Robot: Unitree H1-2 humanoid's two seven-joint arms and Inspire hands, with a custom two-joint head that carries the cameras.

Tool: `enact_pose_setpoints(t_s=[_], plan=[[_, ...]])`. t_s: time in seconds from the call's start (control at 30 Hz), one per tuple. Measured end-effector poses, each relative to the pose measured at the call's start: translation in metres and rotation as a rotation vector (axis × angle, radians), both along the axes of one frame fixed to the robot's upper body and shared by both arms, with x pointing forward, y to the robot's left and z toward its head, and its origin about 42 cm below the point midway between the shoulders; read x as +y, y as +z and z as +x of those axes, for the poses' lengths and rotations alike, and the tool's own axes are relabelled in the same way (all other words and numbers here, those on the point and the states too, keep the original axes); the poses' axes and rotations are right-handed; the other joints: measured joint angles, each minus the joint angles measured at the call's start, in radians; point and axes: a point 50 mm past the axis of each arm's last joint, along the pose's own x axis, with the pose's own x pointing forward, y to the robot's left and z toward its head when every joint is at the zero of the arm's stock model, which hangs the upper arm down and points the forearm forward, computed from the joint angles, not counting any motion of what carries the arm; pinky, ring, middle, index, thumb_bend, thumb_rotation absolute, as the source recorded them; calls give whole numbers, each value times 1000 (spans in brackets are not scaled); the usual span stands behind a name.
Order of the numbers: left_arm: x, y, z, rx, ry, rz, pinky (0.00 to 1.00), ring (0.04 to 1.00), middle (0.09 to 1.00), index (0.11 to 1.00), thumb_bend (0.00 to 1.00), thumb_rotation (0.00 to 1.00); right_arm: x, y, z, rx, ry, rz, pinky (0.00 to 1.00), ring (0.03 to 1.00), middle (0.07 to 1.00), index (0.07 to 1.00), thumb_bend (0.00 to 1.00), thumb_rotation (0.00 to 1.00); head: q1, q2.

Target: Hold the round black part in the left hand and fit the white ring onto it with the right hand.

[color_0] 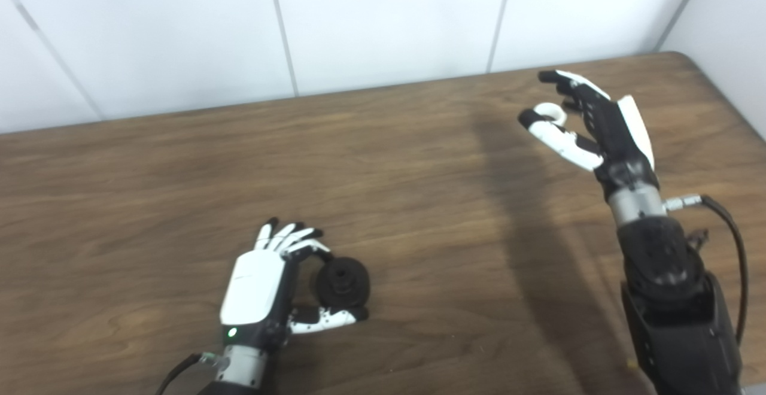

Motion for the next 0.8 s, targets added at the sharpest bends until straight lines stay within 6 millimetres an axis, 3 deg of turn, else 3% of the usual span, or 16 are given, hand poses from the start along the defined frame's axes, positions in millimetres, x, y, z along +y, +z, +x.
enact_pose_setpoints(t_s=[0.1,0.33,0.8], plan=[[7,0,0,-4,1,7,1000,882,788,486,522,51,-12,1,7,18,-29,-82,912,923,903,738,705,419,-45,-9],[14,1,0,0,6,17,1000,877,789,487,521,52,-19,14,31,16,-49,-211,932,954,916,746,744,354,-108,-29],[24,2,-2,2,1,18,1000,879,784,486,522,52,-37,13,80,131,-82,-367,937,983,941,764,795,317,-135,-41]])
